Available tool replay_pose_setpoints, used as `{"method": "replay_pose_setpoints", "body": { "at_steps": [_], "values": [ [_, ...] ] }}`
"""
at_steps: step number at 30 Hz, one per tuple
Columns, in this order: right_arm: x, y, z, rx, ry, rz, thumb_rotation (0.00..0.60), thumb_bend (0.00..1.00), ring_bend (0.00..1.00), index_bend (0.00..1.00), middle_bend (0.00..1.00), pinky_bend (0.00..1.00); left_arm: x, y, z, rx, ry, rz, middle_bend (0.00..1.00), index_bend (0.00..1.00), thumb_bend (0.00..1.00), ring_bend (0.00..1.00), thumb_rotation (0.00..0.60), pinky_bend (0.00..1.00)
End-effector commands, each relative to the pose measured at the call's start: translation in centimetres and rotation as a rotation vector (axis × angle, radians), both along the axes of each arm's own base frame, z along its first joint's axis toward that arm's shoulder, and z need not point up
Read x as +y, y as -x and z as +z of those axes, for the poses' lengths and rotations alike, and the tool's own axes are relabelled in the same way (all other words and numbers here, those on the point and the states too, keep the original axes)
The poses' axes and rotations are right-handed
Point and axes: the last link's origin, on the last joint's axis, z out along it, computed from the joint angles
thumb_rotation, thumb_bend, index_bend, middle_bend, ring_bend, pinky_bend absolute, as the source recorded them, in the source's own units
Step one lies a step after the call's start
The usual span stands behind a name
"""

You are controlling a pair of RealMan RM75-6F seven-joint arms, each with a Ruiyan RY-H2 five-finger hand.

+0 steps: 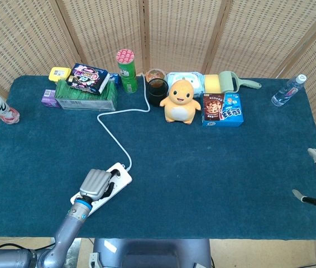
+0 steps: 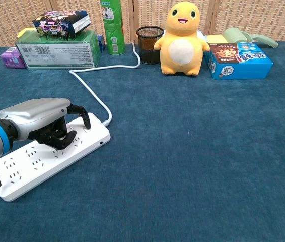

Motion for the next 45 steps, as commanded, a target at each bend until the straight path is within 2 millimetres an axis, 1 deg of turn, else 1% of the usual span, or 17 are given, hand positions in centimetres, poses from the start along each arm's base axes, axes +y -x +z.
{"method": "replay_pose_setpoints", "body": {
  "at_steps": [1, 8, 15, 24, 26, 28, 29, 30, 31, 32, 34, 35, 36, 38, 40, 43, 45],
  "values": [
    [0.0, 0.0, 0.0, 0.0, -0.001, -0.001, 0.6, 0.0, 0.07, 0.06, 0.09, 0.0, 0.0, 0.1, -0.1, 0.001, 0.003, 0.003, 1.0, 0.32, 0.63, 1.0, 0.6, 1.0],
    [0.0, 0.0, 0.0, 0.002, -0.002, 0.0, 0.6, 0.0, 0.07, 0.06, 0.09, 0.0, 0.1, 0.2, -0.1, -0.002, 0.002, 0.006, 1.0, 0.32, 0.63, 1.0, 0.6, 1.0],
    [0.0, 0.0, -0.1, 0.003, -0.004, 0.001, 0.6, 0.0, 0.07, 0.06, 0.09, 0.0, 0.2, -0.1, 1.0, -0.034, -0.032, -0.002, 1.0, 0.32, 0.63, 1.0, 0.6, 1.0],
    [0.1, -0.3, -0.3, 0.005, -0.01, 0.01, 0.6, 0.0, 0.07, 0.06, 0.09, 0.0, -0.1, -0.4, 4.8, -0.114, -0.12, -0.024, 1.0, 0.32, 0.61, 1.0, 0.6, 1.0],
    [0.1, -0.3, -0.3, 0.003, -0.01, 0.011, 0.6, 0.0, 0.07, 0.06, 0.09, 0.0, -0.3, -0.3, 5.9, -0.132, -0.146, -0.038, 1.0, 0.32, 0.59, 1.0, 0.6, 1.0],
    [0.1, -0.4, -0.3, 0.002, -0.01, 0.013, 0.6, 0.0, 0.07, 0.06, 0.09, 0.0, -0.6, 0.0, 6.9, -0.136, -0.169, -0.048, 0.99, 0.28, 0.53, 0.98, 0.6, 0.95],
    [0.1, -0.4, -0.3, 0.002, -0.009, 0.013, 0.6, 0.0, 0.07, 0.06, 0.09, 0.0, -0.8, 0.3, 7.5, -0.136, -0.179, -0.051, 0.97, 0.25, 0.51, 0.94, 0.6, 0.92],
    [0.2, -0.4, -0.3, 0.001, -0.009, 0.014, 0.6, 0.0, 0.07, 0.06, 0.09, 0.0, -1.0, 0.6, 8.1, -0.135, -0.189, -0.051, 0.88, 0.17, 0.48, 0.85, 0.6, 0.84],
    [0.2, -0.4, -0.3, 0.0, -0.009, 0.015, 0.6, 0.0, 0.07, 0.06, 0.09, 0.0, -1.2, 0.8, 8.6, -0.134, -0.195, -0.049, 0.74, 0.08, 0.45, 0.71, 0.6, 0.75],
    [0.2, -0.5, -0.3, -0.001, -0.009, 0.016, 0.6, 0.0, 0.07, 0.06, 0.09, 0.0, -1.3, 1.1, 9.0, -0.133, -0.2, -0.048, 0.61, 0.04, 0.42, 0.6, 0.6, 0.68],
    [0.2, -0.5, -0.2, 0.0, -0.008, 0.019, 0.6, 0.0, 0.07, 0.06, 0.09, 0.0, -1.9, 2.0, 10.4, -0.124, -0.216, -0.038, 0.23, 0.0, 0.34, 0.29, 0.6, 0.48],
    [0.2, -0.6, -0.2, 0.0, -0.008, 0.02, 0.6, 0.0, 0.07, 0.06, 0.09, 0.0, -2.1, 2.3, 10.9, -0.12, -0.223, -0.035, 0.11, 0.0, 0.3, 0.18, 0.6, 0.4],
    [0.2, -0.6, -0.3, -0.002, -0.008, 0.022, 0.6, 0.0, 0.07, 0.06, 0.09, 0.0, -2.4, 2.8, 11.7, -0.112, -0.237, -0.031, 0.04, 0.0, 0.26, 0.1, 0.6, 0.33],
    [0.3, -0.7, -0.3, 0.001, -0.009, 0.026, 0.6, 0.0, 0.07, 0.06, 0.09, 0.0, -3.5, 4.6, 13.8, -0.088, -0.289, 0.0, 0.0, 0.0, 0.2, 0.01, 0.6, 0.22],
    [0.4, -0.8, -0.3, 0.003, -0.01, 0.029, 0.6, 0.0, 0.07, 0.06, 0.09, 0.0, -4.6, 6.2, 15.6, -0.074, -0.335, 0.022, 0.0, 0.0, 0.15, 0.0, 0.6, 0.16],
    [0.5, -1.0, -0.3, 0.012, -0.011, 0.034, 0.6, 0.0, 0.06, 0.06, 0.09, 0.0, -7.0, 9.6, 18.5, -0.056, -0.435, 0.106, 0.0, 0.0, 0.12, 0.0, 0.6, 0.12],
    [0.5, -1.0, -0.3, 0.015, -0.011, 0.036, 0.6, 0.0, 0.06, 0.06, 0.09, 0.0, -8.0, 10.7, 19.4, -0.055, -0.459, 0.128, 0.0, 0.0, 0.12, 0.0, 0.6, 0.12]
  ]
}}
